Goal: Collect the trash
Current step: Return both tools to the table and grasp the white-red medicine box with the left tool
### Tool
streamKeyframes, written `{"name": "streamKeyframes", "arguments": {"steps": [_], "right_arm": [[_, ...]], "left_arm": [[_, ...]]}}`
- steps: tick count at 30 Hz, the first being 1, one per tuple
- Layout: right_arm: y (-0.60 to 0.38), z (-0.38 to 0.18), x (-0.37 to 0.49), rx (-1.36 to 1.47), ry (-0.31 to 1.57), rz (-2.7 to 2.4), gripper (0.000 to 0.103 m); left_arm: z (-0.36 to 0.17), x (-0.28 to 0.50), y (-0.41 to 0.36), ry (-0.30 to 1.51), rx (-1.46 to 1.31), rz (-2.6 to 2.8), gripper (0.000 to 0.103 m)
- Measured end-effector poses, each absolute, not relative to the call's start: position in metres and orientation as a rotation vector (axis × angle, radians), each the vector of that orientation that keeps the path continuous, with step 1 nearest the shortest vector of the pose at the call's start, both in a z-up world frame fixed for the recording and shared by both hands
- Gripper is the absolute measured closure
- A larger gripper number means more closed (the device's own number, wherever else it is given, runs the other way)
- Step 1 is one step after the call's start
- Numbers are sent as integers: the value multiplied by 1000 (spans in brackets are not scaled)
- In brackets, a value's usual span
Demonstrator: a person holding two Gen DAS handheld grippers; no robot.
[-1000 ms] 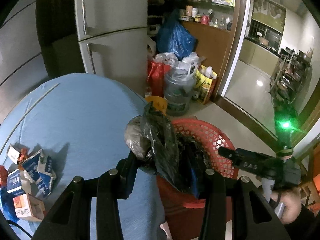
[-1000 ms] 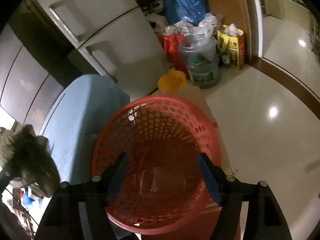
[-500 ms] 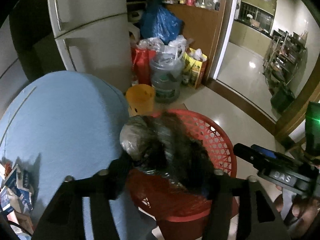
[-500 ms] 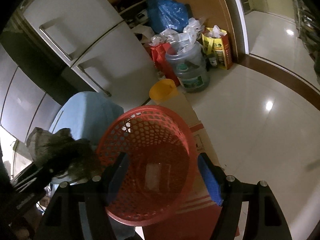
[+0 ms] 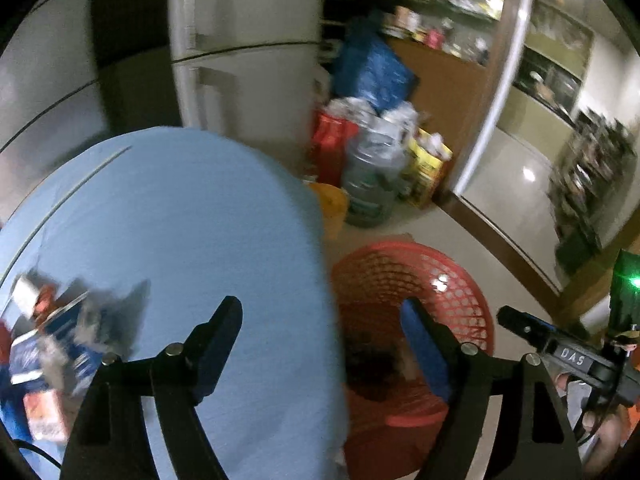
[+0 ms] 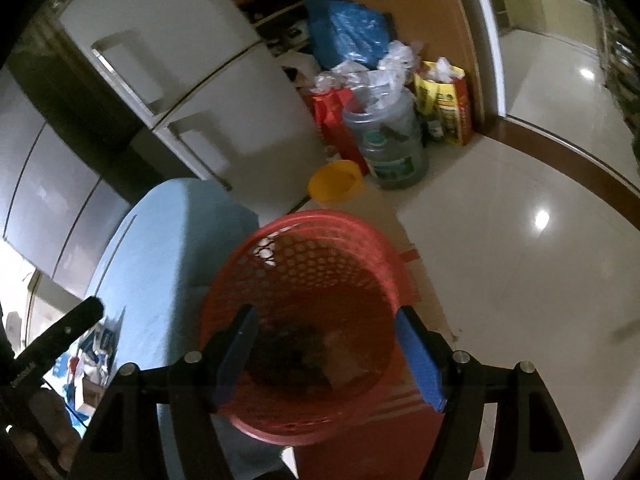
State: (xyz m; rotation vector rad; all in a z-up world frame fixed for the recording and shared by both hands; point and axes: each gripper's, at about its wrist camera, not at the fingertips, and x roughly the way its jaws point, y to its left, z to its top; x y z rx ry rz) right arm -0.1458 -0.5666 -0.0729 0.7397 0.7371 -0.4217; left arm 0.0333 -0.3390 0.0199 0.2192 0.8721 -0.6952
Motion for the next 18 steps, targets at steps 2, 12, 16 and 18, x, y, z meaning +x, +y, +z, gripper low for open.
{"name": "streamKeyframes", "arguments": {"steps": [2, 12, 16, 18], "right_arm": [[-557, -72, -140, 731, 745, -399, 29], [-476, -65, -95, 616, 811, -239, 28], [-435, -60, -78, 553, 832, -168, 28], [-414, -57, -71, 520, 843, -134, 28]], "left_arm": [[22, 35, -308, 869, 180, -632, 21], [4, 31, -160, 854, 81, -320, 20], [1, 26, -105, 819, 32, -254, 16], [-1, 24, -90, 804, 7, -253, 15]]}}
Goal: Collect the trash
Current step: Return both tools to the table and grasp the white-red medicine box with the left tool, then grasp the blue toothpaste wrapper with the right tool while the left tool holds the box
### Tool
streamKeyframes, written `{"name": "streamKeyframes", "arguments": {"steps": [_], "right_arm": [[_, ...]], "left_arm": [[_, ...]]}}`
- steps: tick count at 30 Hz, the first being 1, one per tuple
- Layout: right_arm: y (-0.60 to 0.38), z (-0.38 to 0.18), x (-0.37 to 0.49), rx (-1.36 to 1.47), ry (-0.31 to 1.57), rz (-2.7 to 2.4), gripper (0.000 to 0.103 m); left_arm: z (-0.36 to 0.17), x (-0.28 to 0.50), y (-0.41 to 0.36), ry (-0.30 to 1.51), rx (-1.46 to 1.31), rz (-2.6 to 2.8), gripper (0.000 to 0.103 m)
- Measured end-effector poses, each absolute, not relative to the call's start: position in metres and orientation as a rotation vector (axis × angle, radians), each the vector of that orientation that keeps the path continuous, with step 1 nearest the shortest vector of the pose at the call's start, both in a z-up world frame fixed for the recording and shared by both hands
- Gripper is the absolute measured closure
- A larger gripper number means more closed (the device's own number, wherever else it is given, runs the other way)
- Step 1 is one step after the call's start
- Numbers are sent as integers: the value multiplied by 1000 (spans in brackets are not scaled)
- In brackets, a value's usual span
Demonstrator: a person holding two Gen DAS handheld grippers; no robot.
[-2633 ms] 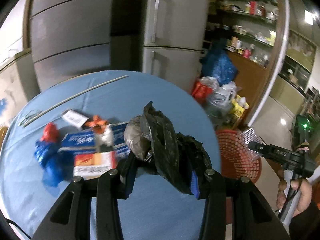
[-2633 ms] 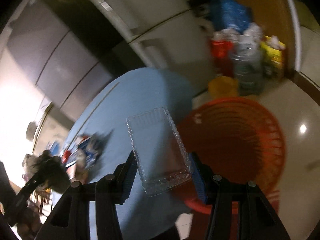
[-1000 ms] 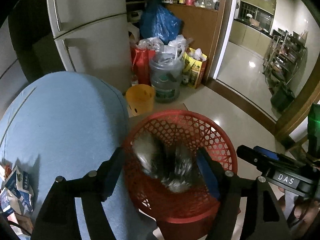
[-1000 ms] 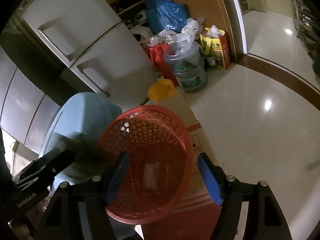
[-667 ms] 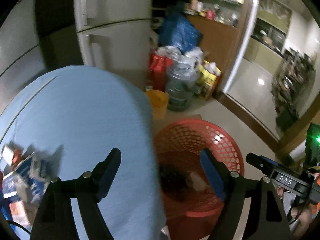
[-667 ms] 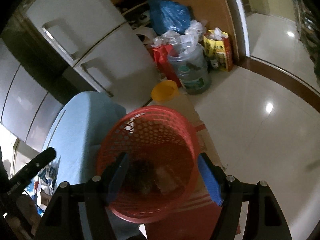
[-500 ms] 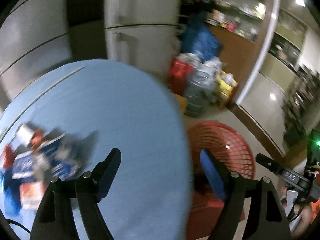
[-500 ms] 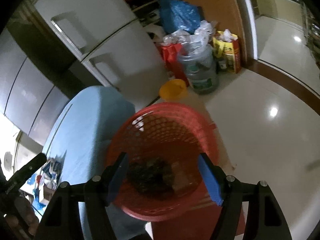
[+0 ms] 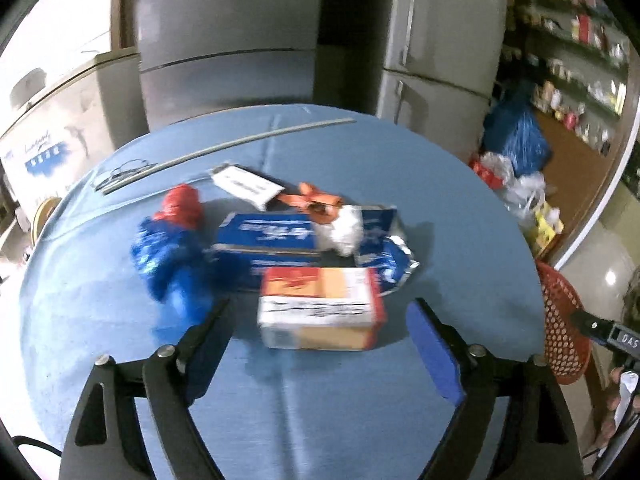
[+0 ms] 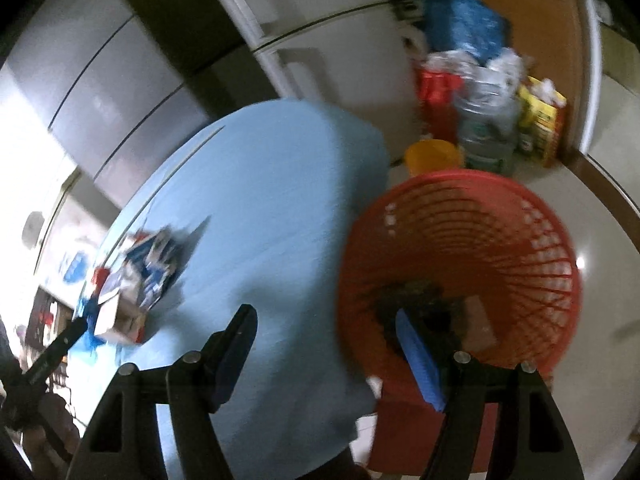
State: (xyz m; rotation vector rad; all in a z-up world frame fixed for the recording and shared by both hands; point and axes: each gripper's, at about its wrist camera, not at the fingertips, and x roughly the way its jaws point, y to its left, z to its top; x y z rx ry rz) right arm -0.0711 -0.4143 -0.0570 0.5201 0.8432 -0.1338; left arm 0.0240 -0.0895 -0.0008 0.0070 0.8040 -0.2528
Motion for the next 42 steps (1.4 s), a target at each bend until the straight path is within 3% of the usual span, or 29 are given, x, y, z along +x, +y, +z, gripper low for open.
{"name": "streamKeyframes", "arguments": {"steps": [5, 22, 23, 34, 42], "right_arm": [[-377, -51, -63, 465, 858, -69, 28], [-334, -47, -54, 376, 914, -41, 28], [-332, -47, -53, 371, 915, -37, 28], [-311, -46, -26, 353, 923, 14, 28], [-254, -34, 39, 218, 912, 124, 28]], "left_arm": [[-8, 23, -82, 789, 2, -279, 11], [-56, 65, -116, 880, 124, -304, 10], [-55, 64, -112, 873, 98, -314, 20], [-36, 17, -73, 815, 44, -268, 20], [-42, 8, -58, 833, 24, -233, 20]]}}
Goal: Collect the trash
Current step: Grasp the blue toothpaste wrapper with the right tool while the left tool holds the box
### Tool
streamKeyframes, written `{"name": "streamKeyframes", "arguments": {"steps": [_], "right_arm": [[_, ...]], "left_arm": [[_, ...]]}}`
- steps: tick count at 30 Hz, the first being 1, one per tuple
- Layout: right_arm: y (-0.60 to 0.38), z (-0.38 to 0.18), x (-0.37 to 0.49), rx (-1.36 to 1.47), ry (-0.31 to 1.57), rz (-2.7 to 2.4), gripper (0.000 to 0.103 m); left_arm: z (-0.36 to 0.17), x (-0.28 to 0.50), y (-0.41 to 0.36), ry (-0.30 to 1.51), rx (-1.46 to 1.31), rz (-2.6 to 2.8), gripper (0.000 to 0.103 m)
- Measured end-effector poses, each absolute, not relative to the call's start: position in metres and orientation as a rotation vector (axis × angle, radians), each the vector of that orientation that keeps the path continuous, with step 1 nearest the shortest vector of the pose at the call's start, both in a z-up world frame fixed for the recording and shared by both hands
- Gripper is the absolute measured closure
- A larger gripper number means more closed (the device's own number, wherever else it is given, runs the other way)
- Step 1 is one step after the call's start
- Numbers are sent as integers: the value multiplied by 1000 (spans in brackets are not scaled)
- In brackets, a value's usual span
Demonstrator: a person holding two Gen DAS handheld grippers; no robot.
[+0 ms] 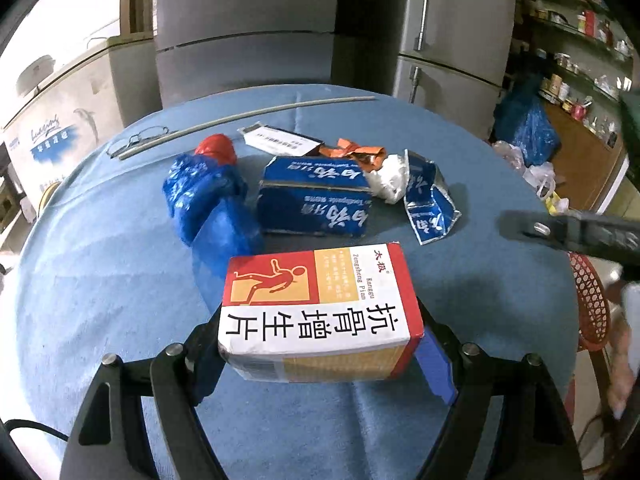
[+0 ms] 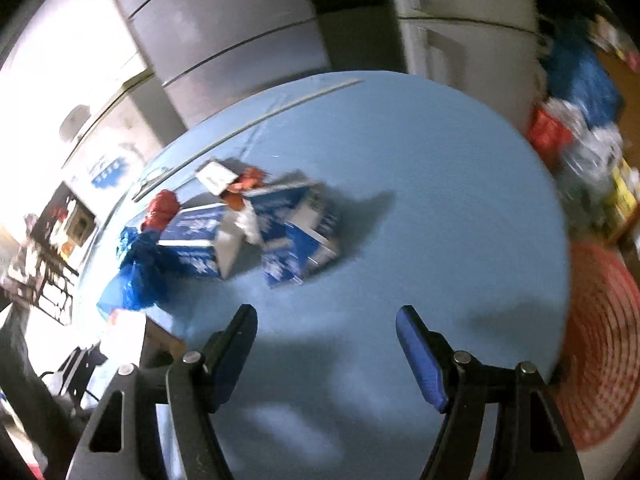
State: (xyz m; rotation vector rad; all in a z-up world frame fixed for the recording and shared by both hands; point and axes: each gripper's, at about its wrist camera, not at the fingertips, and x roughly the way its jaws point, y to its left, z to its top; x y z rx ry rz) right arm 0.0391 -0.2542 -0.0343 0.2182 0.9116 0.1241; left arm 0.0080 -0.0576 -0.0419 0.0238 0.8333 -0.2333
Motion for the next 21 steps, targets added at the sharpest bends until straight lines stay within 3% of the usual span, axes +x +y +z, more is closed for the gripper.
{"name": "streamKeyframes", "arguments": {"steps": [16, 18, 21], "right_arm": [[-211, -75, 124, 33, 975, 72, 23], [-215, -74, 125, 65, 971, 80, 34], [-224, -74, 121, 99, 963, 106, 34]], "left_arm": [[-55, 16, -47, 870, -10, -248, 20], [-55, 17, -48, 867, -5, -248, 20], [-56, 18, -50, 864, 0, -245, 20]]}}
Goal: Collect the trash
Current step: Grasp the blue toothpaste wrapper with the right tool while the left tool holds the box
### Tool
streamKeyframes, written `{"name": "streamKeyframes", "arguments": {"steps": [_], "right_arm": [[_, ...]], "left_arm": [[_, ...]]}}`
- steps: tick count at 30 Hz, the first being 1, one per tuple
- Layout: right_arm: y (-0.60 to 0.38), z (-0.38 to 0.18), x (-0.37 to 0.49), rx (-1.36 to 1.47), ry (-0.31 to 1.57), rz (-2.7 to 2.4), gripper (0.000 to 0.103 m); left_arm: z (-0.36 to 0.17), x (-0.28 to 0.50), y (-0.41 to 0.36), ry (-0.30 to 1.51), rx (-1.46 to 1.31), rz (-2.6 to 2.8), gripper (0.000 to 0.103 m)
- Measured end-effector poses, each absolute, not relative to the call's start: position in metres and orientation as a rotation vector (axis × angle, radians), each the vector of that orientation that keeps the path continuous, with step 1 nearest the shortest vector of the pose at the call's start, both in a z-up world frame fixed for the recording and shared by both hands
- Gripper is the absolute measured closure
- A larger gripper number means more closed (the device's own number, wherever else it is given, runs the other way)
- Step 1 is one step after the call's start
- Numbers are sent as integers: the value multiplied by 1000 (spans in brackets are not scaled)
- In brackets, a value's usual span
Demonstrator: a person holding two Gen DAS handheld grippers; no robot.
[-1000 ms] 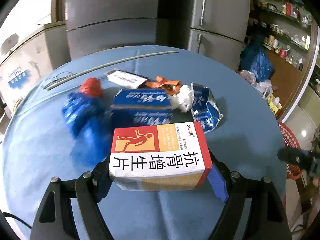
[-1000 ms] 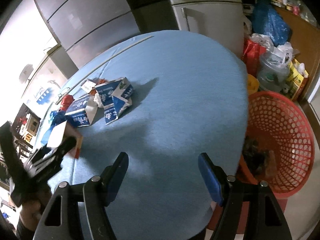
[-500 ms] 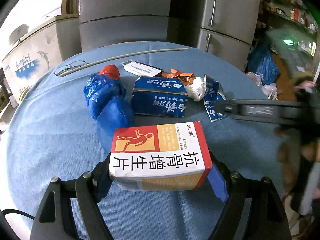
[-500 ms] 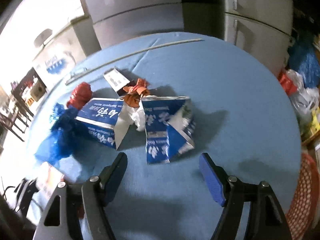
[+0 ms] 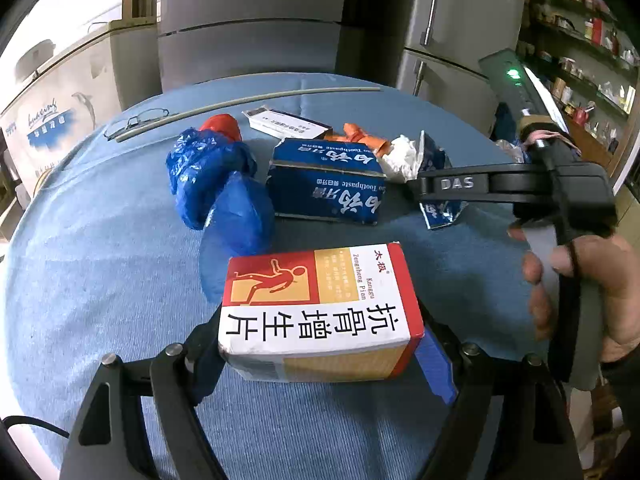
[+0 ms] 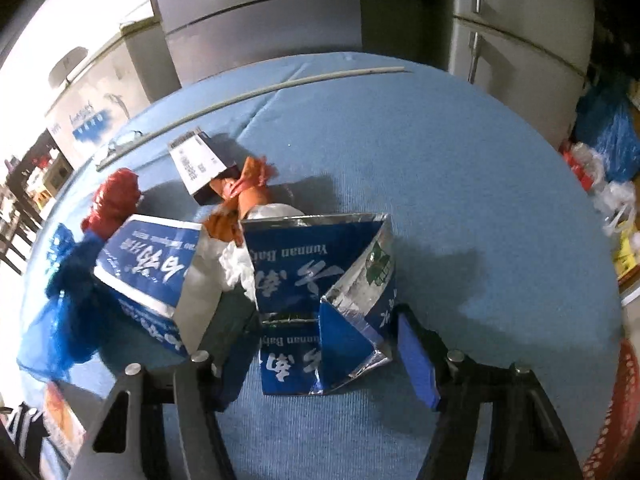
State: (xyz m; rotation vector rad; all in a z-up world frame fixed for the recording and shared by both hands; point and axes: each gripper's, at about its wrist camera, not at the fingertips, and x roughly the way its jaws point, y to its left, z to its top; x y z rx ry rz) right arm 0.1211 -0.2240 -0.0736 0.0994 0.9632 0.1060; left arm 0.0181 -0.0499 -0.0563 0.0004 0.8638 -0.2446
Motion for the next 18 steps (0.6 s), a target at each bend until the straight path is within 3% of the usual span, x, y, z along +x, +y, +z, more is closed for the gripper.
{"name": "streamKeyframes", "arguments": {"steps": [18], "right_arm": [[-289, -36, 18, 290, 843, 93, 34]], "left_arm": [[-36, -1, -66, 845, 39, -222, 20]]}}
